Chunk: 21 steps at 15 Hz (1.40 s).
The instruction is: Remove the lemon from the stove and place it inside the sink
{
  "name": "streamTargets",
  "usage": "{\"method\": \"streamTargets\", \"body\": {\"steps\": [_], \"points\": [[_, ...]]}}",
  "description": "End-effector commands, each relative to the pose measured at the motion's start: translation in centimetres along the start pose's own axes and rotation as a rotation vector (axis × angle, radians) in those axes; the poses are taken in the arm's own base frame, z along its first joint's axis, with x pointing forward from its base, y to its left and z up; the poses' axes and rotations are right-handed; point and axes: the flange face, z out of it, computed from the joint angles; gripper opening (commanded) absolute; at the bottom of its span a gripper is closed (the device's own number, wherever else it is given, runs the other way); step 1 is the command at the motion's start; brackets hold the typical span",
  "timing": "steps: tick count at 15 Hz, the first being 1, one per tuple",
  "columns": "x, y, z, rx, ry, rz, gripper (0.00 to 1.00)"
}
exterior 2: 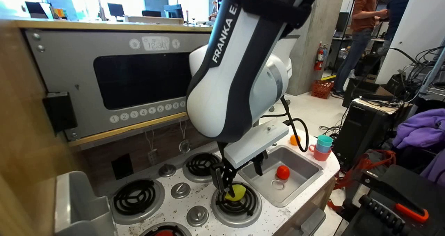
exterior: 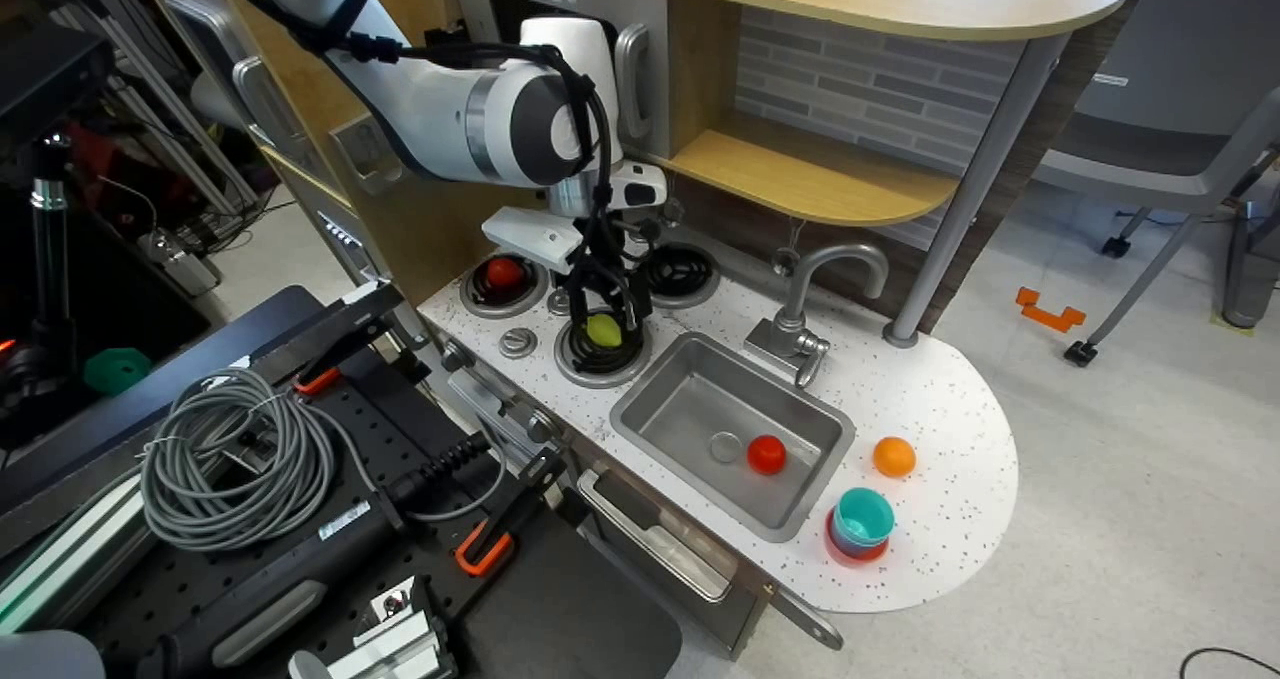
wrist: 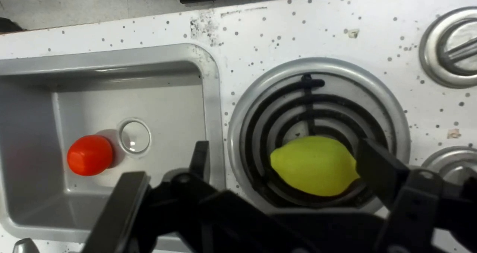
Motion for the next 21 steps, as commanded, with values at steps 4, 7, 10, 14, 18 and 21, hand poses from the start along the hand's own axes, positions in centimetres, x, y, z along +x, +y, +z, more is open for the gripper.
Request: {"method": "streamTargets", "body": {"steps": [4, 7, 10, 14, 18, 21], "points": [[2.1, -1.5, 1.3, -0.044, -0.033, -0.023, 1.00], [2.7, -1.9, 2.0, -0.049, -0.052, -0.022, 0.94], [2.9, -2.2, 2.7, -0.057, -0.065, -0.026, 0.69], [2.9, -2.6, 2.8, -0.067, -0.065, -0.037, 0.39], [2.6, -2.1, 2.2, -0.067, -0.057, -0.043, 0.26], [1.5, -1.2, 1.0, -0.043, -0.043, -0.045, 0.26]]}}
